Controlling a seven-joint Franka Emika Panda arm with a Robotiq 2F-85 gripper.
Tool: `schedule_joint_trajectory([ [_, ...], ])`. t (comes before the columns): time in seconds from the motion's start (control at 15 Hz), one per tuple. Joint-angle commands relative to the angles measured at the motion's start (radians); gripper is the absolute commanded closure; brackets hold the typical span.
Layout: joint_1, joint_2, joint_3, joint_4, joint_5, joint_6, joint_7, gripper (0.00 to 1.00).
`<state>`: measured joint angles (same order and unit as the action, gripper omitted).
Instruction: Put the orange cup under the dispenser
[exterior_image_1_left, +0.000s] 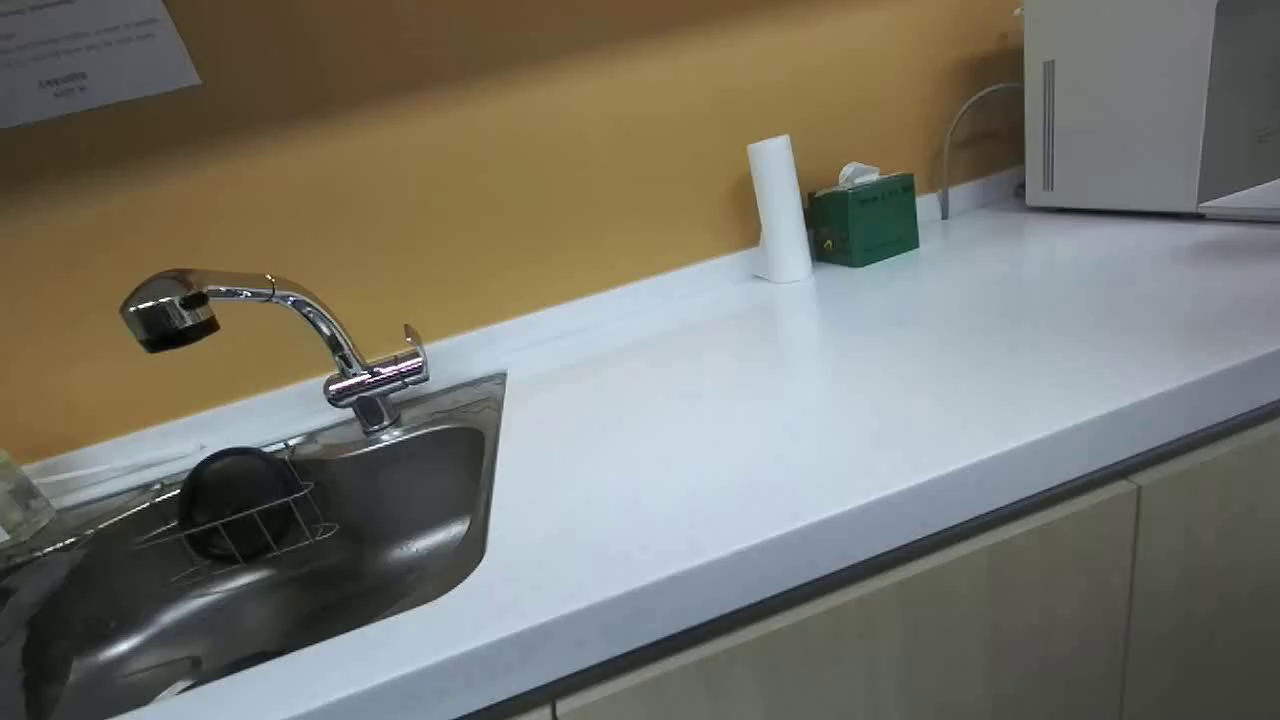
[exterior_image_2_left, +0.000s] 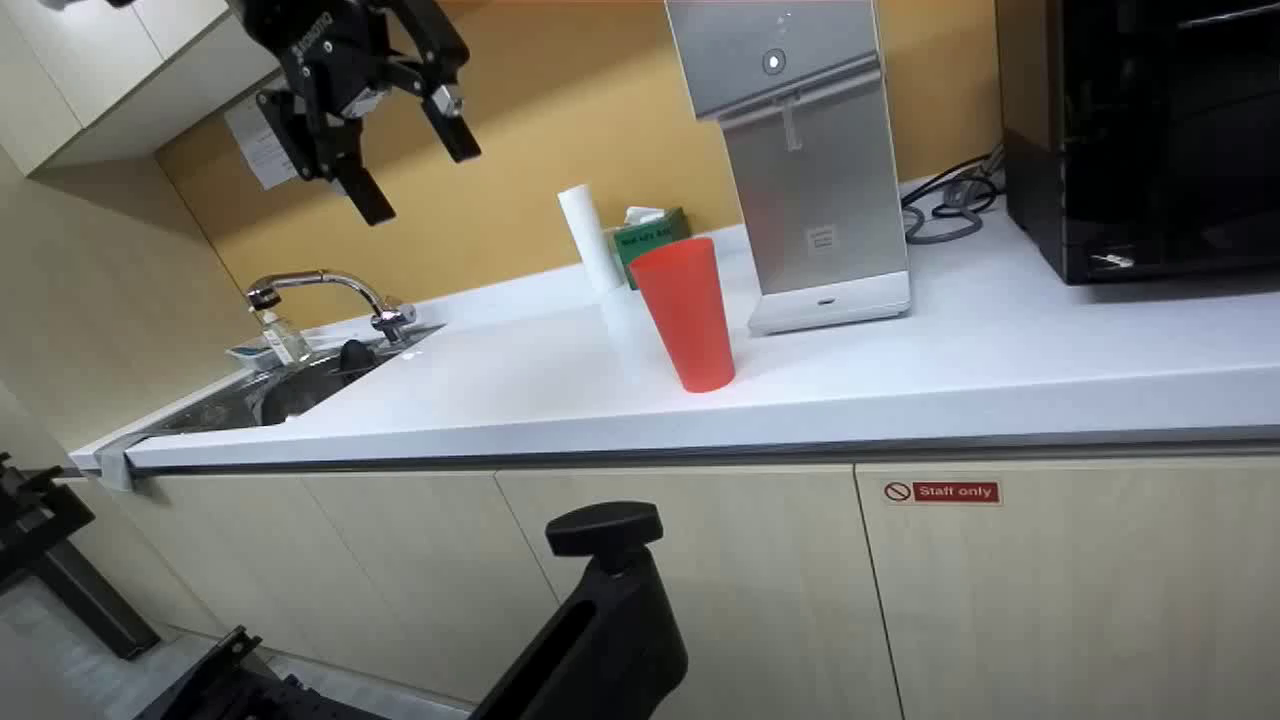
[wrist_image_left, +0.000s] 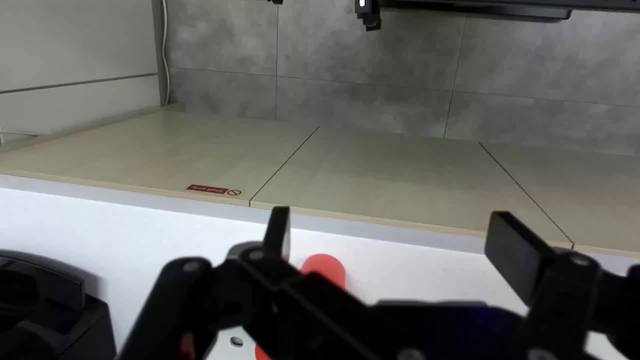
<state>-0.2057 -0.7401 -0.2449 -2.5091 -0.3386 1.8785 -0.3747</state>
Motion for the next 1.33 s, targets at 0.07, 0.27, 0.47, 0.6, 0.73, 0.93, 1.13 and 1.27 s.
schedule_joint_trajectory([
  [0.07,0.013,-0.002,-0.009,0.003,-0.007,-0.004,0.007,0.0],
  [0.27,0.013,-0.002,-0.009,0.003,-0.007,-0.004,0.007,0.0],
  [0.47,0.013,-0.002,-0.009,0.003,-0.007,-0.004,0.007,0.0],
  [0.6,0.013,-0.002,-0.009,0.003,-0.007,-0.004,0.007,0.0],
  [0.73,0.013,-0.002,-0.009,0.003,-0.007,-0.004,0.007,0.0],
  [0.93,0.013,0.029,-0.003,-0.022,0.053,0.054,0.106,0.0],
  [1.13,-0.005,0.055,0.021,-0.08,0.089,0.183,0.229,0.0],
  [1.27,-0.021,0.076,0.039,-0.128,0.099,0.299,0.31,0.0],
])
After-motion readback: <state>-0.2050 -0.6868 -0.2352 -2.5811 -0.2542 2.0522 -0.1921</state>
